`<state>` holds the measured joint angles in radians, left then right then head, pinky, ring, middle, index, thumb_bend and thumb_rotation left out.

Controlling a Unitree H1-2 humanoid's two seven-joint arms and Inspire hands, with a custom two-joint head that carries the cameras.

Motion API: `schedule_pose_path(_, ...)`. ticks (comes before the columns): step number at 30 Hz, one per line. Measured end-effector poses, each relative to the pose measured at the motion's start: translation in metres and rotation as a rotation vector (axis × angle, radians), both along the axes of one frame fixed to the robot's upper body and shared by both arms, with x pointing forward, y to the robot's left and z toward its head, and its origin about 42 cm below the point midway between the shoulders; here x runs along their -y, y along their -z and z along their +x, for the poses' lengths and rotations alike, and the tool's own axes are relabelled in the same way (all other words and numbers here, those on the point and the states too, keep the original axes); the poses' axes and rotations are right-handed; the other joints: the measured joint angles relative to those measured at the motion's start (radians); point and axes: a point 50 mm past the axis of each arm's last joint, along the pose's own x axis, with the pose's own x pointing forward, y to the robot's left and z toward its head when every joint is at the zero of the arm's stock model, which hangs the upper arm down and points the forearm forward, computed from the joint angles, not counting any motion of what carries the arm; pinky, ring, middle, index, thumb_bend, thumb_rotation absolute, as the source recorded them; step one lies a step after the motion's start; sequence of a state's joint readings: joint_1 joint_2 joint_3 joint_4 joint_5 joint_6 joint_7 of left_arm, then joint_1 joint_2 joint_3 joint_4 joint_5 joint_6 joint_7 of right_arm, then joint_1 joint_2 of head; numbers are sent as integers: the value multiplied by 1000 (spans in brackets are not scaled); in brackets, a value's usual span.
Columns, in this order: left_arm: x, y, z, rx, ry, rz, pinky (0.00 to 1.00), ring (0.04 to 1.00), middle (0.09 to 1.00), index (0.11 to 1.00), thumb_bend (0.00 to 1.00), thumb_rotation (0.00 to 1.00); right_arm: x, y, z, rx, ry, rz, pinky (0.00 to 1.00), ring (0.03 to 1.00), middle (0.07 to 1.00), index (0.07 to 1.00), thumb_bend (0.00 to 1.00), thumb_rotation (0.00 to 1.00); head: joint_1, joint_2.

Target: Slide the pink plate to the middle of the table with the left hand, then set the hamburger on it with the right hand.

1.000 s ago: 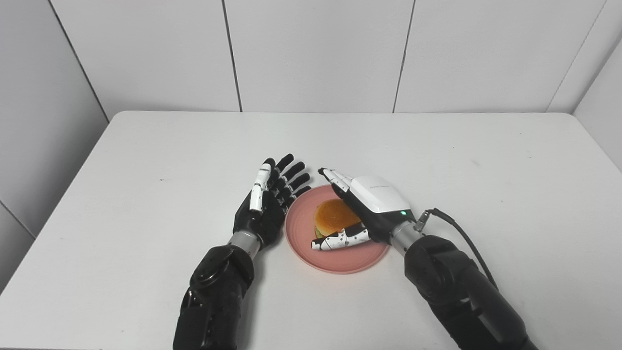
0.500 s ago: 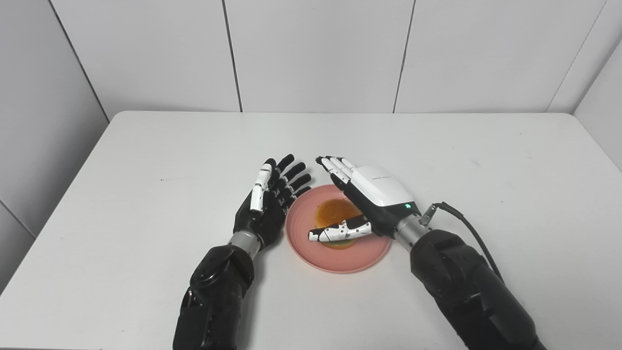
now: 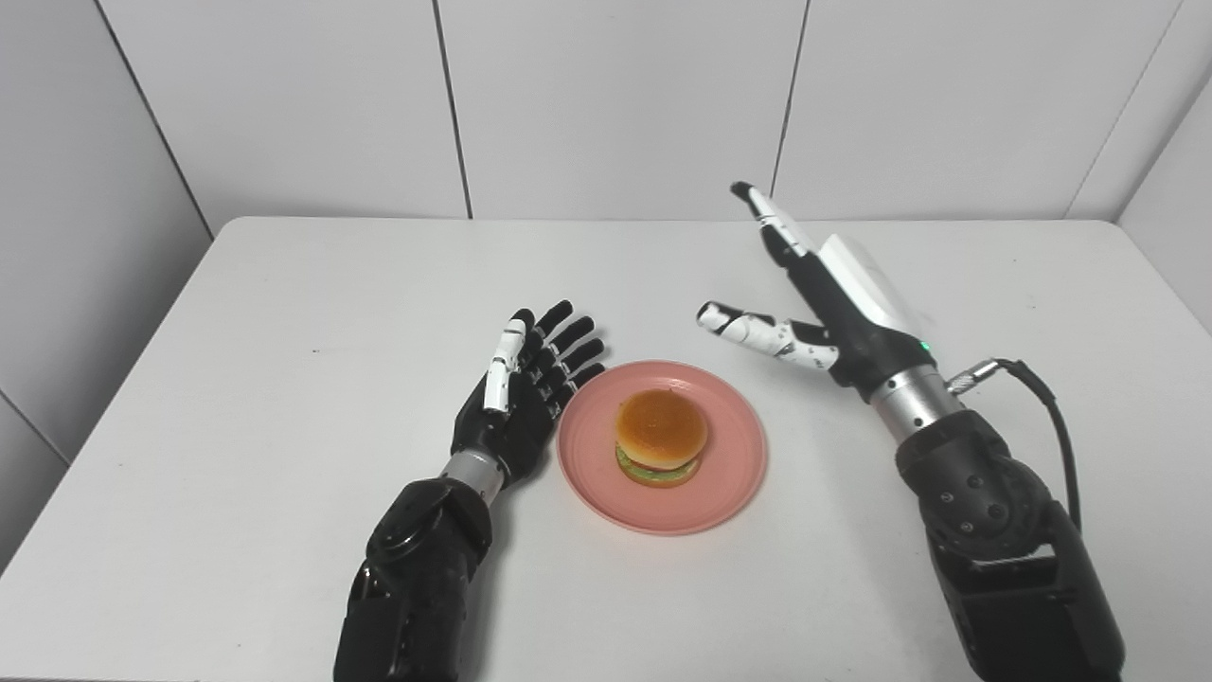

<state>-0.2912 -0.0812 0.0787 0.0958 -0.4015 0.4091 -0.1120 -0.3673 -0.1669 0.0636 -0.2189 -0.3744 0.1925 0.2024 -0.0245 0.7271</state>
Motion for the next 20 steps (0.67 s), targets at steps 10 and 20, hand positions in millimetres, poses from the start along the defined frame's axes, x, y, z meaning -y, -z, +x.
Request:
schedule_pose_path(10, -15, 3, -16, 72, -73, 127, 961, 943, 949, 943, 388, 1000, 12, 67, -16, -224, 18, 559, 1000, 1000, 1000, 1000, 664, 1000, 6, -5)
schedule_pose_path(20, -30, 9, -43, 160, -122, 288, 1000, 987, 987, 977, 409, 1000, 7, 110, -38, -310, 38, 657, 1000, 1000, 1000, 1000, 438, 1000, 12, -2)
